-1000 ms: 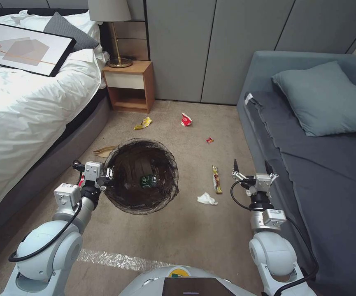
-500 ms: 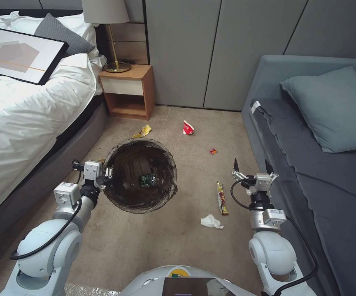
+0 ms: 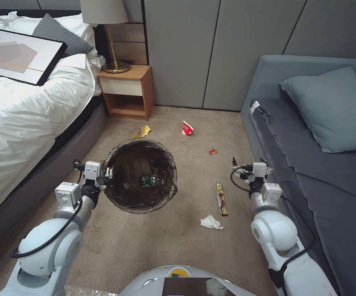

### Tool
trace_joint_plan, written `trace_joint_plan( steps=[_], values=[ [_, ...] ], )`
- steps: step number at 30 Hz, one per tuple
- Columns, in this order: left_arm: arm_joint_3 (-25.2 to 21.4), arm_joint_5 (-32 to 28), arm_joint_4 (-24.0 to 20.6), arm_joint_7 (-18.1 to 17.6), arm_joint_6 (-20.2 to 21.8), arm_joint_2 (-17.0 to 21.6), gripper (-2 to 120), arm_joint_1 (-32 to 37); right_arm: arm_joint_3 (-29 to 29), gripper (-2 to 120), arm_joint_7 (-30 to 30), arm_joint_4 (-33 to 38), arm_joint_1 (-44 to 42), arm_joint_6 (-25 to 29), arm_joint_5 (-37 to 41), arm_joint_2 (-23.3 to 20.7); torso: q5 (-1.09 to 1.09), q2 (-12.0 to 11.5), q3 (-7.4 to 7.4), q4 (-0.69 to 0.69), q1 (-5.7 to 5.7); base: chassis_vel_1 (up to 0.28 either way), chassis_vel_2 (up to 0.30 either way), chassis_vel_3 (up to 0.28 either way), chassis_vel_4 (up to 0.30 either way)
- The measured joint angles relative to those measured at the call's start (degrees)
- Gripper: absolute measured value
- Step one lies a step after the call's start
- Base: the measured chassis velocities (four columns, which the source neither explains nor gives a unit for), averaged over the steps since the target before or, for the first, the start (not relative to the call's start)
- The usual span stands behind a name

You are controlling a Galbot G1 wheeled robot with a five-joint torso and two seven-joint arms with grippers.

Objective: Pick up the trash bin, then pick up the garbage from the floor and place it into the trash bin.

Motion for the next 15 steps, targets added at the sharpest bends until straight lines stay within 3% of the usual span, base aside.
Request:
trace_joint_plan(
  steps=[2, 5, 6, 8, 15],
  values=[
    [-0.03, -0.13, 0.09, -0.02, 0.00, 0.20, 0, -0.11, -0.62, 100, 0.37, -0.13, 1.11, -2.47, 1.93, -0.80, 0.00, 0.00, 0.00, -0.02, 0.00, 0.000, 0.000, 0.000, 0.000],
    [-0.03, -0.23, 0.22, -0.09, 0.02, 0.37, 0, -0.08, -3.49, 100, 3.18, -1.63, 4.89, -10.26, 8.85, -4.86, 0.00, 0.00, 0.00, -0.01, 0.00, 0.000, 0.000, 0.000, 0.000],
    [-0.03, -0.23, 0.22, -0.09, 0.02, 0.37, 0, -0.08, -3.49, 100, 3.18, -1.63, 4.89, -10.26, 8.85, -4.86, 0.00, 0.00, 0.00, -0.01, 0.00, 0.000, 0.000, 0.000, 0.000],
    [0.35, -0.25, 0.62, -0.12, 0.07, 0.54, 0, -0.44, -4.80, 100, 3.88, -3.26, 7.20, -14.86, 13.28, -8.74, 0.00, 0.00, 0.00, 0.00, 0.00, 0.000, 0.000, 0.000, 0.000],
    [0.73, -0.22, 0.96, -0.24, 0.48, 0.29, 0, -0.40, -10.06, 100, 1.02, -11.63, 13.93, -20.65, 24.50, -14.96, 0.00, 0.00, 0.00, 0.00, 0.00, 0.000, 0.000, 0.000, 0.000]
  ],
)
